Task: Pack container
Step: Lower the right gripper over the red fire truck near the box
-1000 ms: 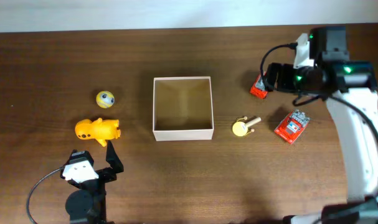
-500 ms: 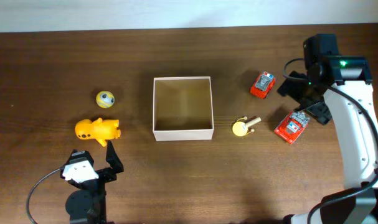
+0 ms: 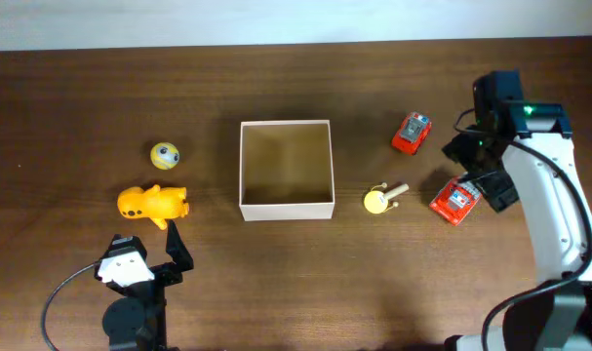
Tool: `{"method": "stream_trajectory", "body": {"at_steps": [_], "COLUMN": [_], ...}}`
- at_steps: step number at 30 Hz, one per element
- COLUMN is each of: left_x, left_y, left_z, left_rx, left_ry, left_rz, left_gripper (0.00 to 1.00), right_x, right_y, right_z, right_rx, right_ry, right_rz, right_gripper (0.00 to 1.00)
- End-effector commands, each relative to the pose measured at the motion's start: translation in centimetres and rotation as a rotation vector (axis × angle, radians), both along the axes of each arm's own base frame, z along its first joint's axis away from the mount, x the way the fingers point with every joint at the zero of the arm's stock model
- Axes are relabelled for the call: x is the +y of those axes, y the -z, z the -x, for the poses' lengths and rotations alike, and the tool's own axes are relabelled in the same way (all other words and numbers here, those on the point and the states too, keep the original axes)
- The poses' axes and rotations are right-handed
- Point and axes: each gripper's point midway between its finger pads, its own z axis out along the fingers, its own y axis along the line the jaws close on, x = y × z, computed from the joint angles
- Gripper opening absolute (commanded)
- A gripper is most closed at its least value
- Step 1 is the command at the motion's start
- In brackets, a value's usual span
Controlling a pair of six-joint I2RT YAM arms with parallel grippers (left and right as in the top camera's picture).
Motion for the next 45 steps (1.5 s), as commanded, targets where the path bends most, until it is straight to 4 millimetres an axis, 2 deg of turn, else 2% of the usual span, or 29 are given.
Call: {"method": "stream_trajectory", "body": {"at_steps": [1,6,8,11,15,21,26,32,40,45], "left_x": [-0.2,-0.2,-0.2,-0.2,-0.2,-0.2,-0.2,-0.2,-0.2,-0.2], "left_y": [0.2,0.2,0.2,0.2,0.2,0.2,0.2,0.2,0.2,0.2], "left_z": [-0.1,-0.1,-0.1,-0.1,-0.1,-0.1,-0.1,-0.1,-0.1,-0.1], "left_rx": [-0.003,-0.003,-0.003,-0.003,-0.003,-0.003,-0.003,-0.003,-0.003,-0.003], "left_ry": [0.014,0.014,0.014,0.014,0.014,0.014,0.014,0.014,0.014,0.014], "left_rz": [0.003,0.003,0.003,0.003,0.003,0.003,0.003,0.003,0.003,0.003], "left_gripper": [0.99,0.99,0.99,0.99,0.99,0.99,0.99,0.99,0.99,0.99], "right_x": [-1.3,-1.1,-0.2,0.8,2.5,3.9,4.1,3.2,2.0,1.3], "right_y": [1.3,2.2,2.4,2.5,2.5,3.3,4.8,4.9,4.9,5.0], "right_z": [1.1,1.6,1.4,0.9,-0.3,-1.3,-1.2,-0.1,0.1,-0.5], "right_rx": [0.032,0.051,0.046,0.029,0.005,-0.028,-0.018,0.019,0.061,0.059], "right_ry": [0.052,0.047,0.042,0.009,-0.118,-0.112,-0.111,-0.086,-0.336,-0.496], "right_rz": [0.021,0.012,-0.042,-0.086,-0.094,-0.100,-0.108,-0.120,-0.112,-0.095], "right_gripper": [0.99,0.99,0.99,0.99,0.99,0.99,0.99,0.99,0.99,0.99]}}
